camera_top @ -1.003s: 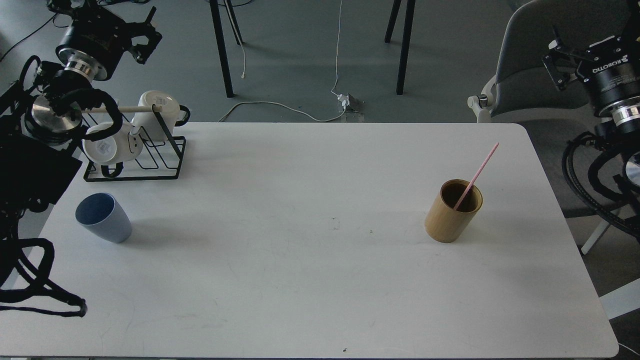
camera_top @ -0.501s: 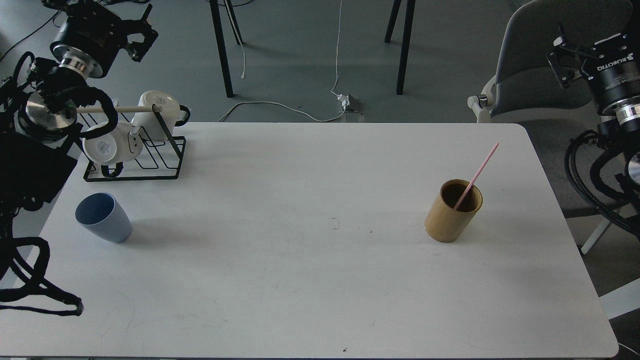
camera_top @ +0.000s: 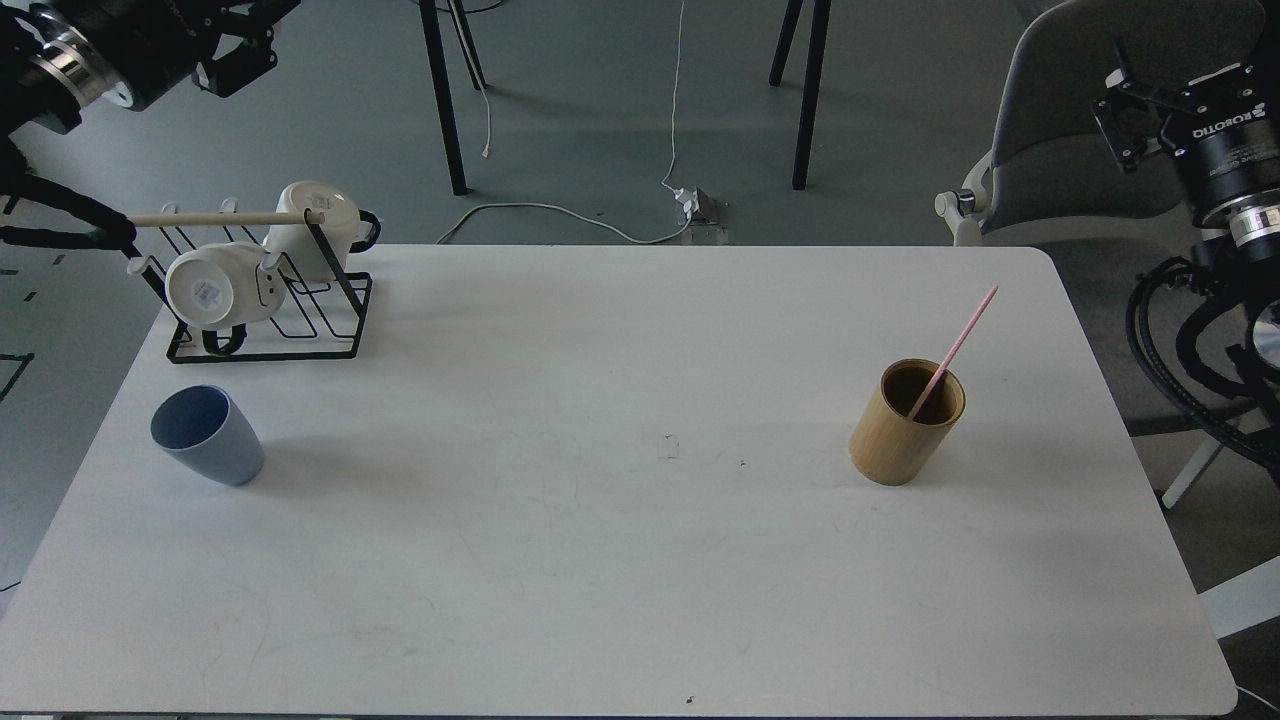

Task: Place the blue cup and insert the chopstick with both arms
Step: 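Move the left gripper from the rack area down toward the blue cup, then grasp the light blue cup with the left gripper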

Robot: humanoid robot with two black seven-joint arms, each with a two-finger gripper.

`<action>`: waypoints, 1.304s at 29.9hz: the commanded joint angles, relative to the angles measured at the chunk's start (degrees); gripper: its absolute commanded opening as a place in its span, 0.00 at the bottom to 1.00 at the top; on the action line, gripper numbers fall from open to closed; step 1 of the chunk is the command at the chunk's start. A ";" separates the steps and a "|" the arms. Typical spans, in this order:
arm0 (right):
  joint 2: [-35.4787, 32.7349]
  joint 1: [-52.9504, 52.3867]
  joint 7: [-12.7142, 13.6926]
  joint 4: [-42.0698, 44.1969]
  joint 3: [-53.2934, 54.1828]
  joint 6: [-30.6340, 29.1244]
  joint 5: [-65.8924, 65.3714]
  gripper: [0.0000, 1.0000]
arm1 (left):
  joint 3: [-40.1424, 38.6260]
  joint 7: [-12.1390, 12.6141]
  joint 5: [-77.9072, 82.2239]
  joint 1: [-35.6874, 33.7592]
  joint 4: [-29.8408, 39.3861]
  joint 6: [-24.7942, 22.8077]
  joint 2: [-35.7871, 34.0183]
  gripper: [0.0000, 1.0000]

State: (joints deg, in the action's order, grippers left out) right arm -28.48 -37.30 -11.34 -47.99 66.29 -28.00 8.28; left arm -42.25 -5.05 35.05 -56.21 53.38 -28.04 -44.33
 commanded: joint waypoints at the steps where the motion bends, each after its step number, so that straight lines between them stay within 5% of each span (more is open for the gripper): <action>1: -0.09 0.03 0.00 0.17 0.16 0.00 -0.02 1.00 | 0.68 -0.22 11.24 2.24 6.82 0.04 -6.36 1.00; 6: -0.53 0.03 0.09 0.17 1.39 0.00 -0.02 1.00 | 1.64 -1.80 23.11 7.34 10.60 0.04 -11.99 0.99; 10: -0.62 0.29 0.00 0.26 2.00 0.00 -0.02 1.00 | 2.35 -5.58 31.03 11.12 11.66 0.04 -14.72 0.99; 19: -0.18 0.47 -0.09 0.61 1.92 0.00 -0.02 1.00 | 8.14 -6.72 41.57 19.46 11.57 0.04 -19.12 0.93; 24: 0.09 0.99 -0.09 0.61 2.00 0.00 0.06 1.00 | 14.29 -10.68 50.62 21.32 10.61 6.75 -19.12 0.88; 31: 0.26 2.05 -0.70 0.61 2.00 0.00 0.15 1.00 | 23.69 -11.47 54.07 21.15 1.13 13.53 -16.49 0.72; 35: 0.26 2.75 -0.79 0.61 2.27 0.00 0.33 1.00 | 26.43 -14.98 54.07 21.23 -3.36 14.33 -14.21 0.69; 39: 0.26 2.93 -0.79 0.61 2.80 0.00 0.33 1.00 | 26.61 -15.25 53.89 21.14 -3.98 14.41 -12.80 0.66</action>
State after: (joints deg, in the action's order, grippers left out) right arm -28.21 -34.45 -12.14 -47.40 68.85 -28.00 8.61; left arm -15.86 -20.03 89.11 -35.05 49.88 -13.75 -58.02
